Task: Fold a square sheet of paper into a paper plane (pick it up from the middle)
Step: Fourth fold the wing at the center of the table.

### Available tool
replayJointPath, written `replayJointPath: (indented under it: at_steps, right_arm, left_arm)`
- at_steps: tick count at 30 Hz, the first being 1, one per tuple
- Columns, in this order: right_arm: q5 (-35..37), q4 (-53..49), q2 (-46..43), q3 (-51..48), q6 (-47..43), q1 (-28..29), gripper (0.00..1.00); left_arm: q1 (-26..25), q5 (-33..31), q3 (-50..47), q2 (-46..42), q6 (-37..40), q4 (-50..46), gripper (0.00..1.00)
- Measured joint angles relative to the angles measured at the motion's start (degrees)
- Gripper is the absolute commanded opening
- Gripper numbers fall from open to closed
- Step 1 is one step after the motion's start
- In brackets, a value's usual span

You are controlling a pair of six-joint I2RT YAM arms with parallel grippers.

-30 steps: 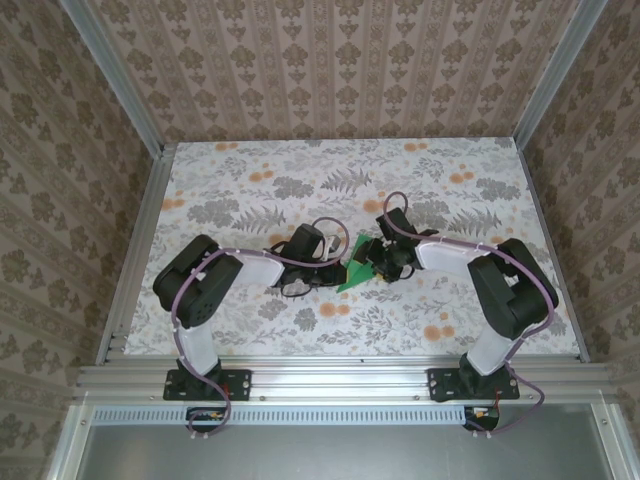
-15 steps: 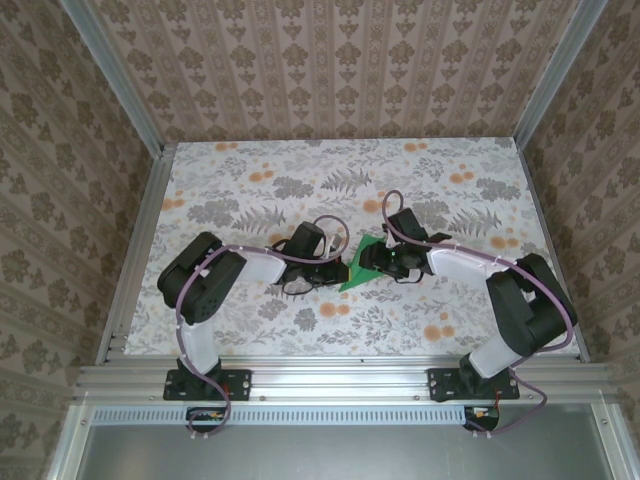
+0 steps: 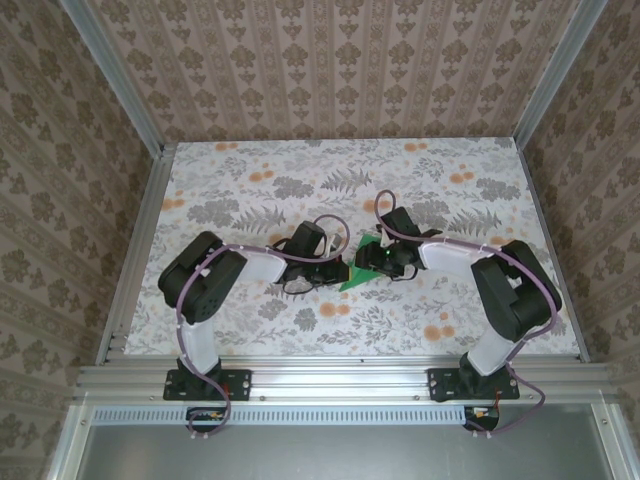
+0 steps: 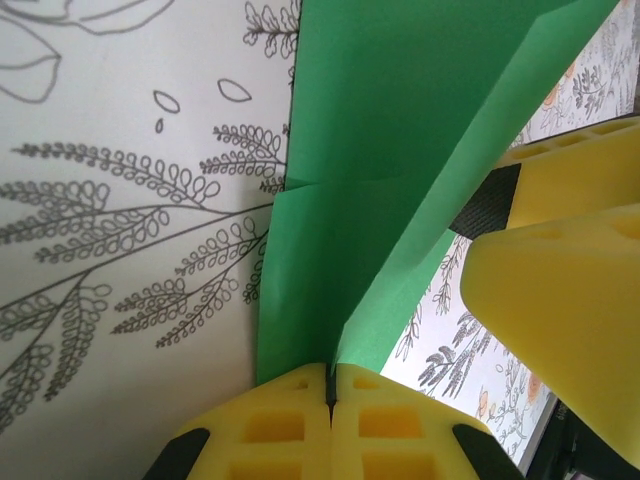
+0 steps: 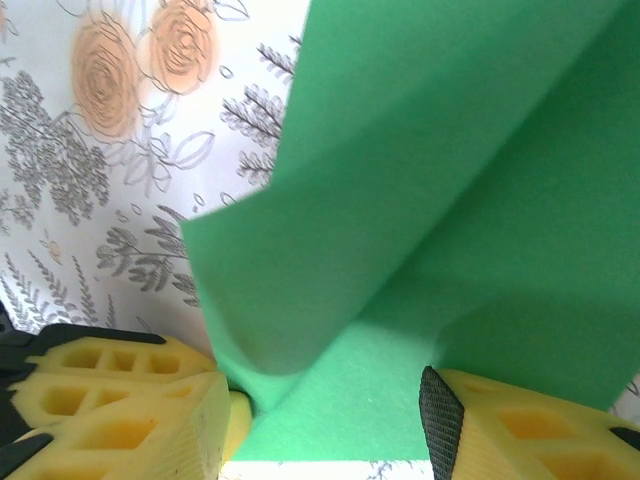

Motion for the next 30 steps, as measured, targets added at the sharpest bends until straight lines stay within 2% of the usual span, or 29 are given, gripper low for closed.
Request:
replayJointPath:
  at_steps: [10, 20, 30]
  right_arm:
    - [-0.2, 1.0, 2.6, 1.2, -0.4, 0.0, 0.54]
    - [3.2, -2.6, 4.2, 4.0, 1.7, 0.3, 0.53]
    - [4.5, -5.6, 5.9, 6.6, 4.8, 0.4, 0.56]
  left_arm:
    - [0.2, 0.2, 0.2, 0.1, -0.5, -0.3, 0.03]
    - [1.3, 0.6, -0.8, -1.6, -1.4, 0.2, 0.25]
    - [1.8, 0.1, -3.1, -4.5, -1.7, 1.0, 0.28]
